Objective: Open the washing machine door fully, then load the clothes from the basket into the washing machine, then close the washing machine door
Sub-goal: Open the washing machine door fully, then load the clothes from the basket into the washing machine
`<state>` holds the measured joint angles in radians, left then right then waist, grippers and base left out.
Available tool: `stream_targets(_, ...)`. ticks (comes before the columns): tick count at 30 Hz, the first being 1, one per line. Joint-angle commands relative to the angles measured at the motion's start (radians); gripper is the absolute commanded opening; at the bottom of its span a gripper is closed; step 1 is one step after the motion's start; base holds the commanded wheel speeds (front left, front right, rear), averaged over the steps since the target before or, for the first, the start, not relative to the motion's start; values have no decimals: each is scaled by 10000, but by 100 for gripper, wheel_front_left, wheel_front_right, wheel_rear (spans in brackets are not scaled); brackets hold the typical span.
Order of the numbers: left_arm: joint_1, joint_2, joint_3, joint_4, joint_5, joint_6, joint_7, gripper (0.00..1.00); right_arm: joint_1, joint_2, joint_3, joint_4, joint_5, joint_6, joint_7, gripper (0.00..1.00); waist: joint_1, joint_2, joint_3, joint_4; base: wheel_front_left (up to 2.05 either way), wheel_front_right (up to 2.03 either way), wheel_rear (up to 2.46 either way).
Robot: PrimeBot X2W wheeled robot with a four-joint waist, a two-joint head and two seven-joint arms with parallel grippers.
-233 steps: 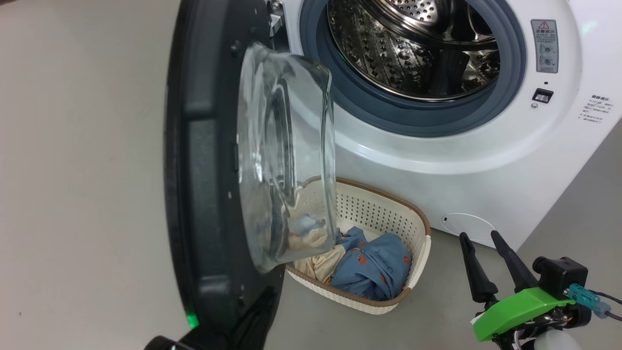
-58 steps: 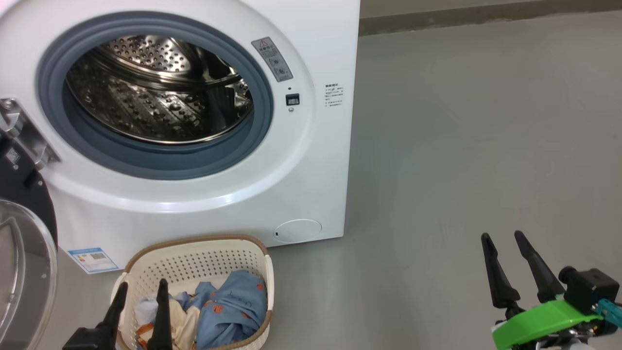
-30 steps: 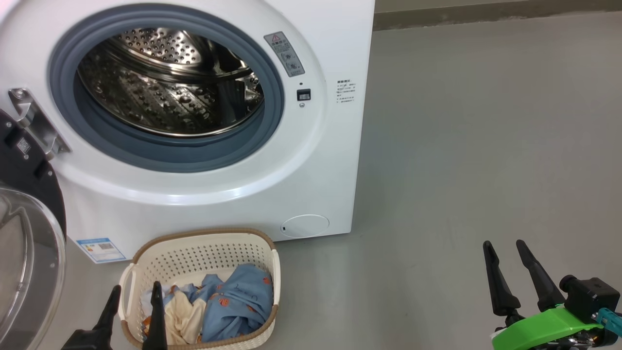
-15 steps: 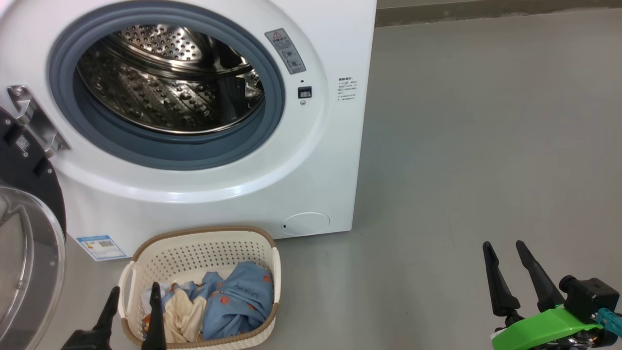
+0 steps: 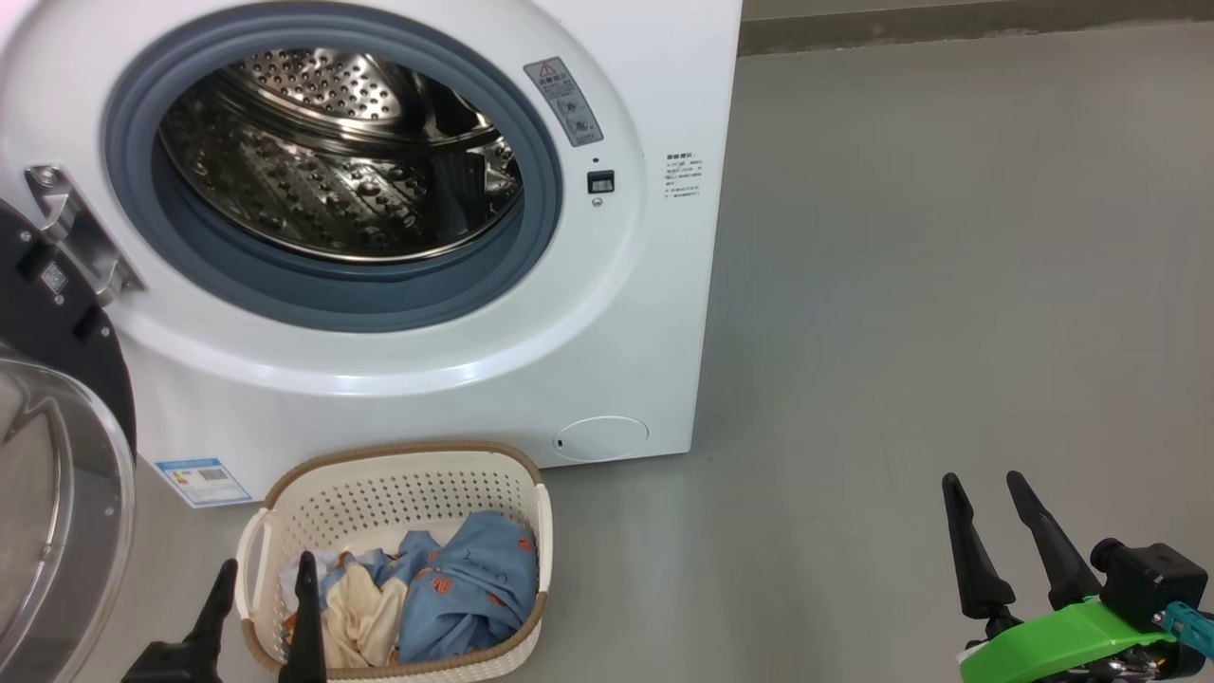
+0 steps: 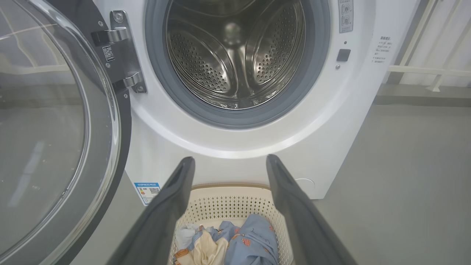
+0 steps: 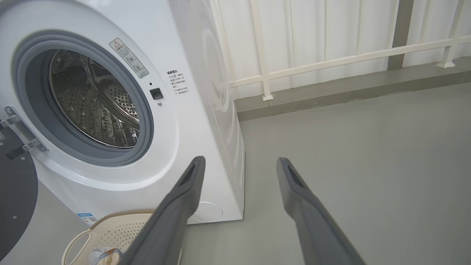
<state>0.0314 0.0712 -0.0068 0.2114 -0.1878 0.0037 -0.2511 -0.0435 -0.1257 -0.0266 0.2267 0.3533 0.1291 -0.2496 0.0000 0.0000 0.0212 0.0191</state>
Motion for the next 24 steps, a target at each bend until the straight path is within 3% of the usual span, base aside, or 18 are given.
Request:
stream_targets(1, -433, 98, 369, -151, 94, -49, -107, 100, -229, -111, 202, -226, -77, 16, -122, 100, 0, 0, -8, 19, 0, 0, 0)
stream_targets(16, -533, 63, 545, 127, 120, -161, -107, 100, -255, -114, 316, -197, -16, 16, -122, 100, 0, 0, 32, 225, 3, -3, 0)
stream_targets(24, -638, 40, 708, 228, 78, -142, -107, 100, -296, -131, 346, -183, -13, 16, -122, 100, 0, 0, 135, 262, 87, -87, 0)
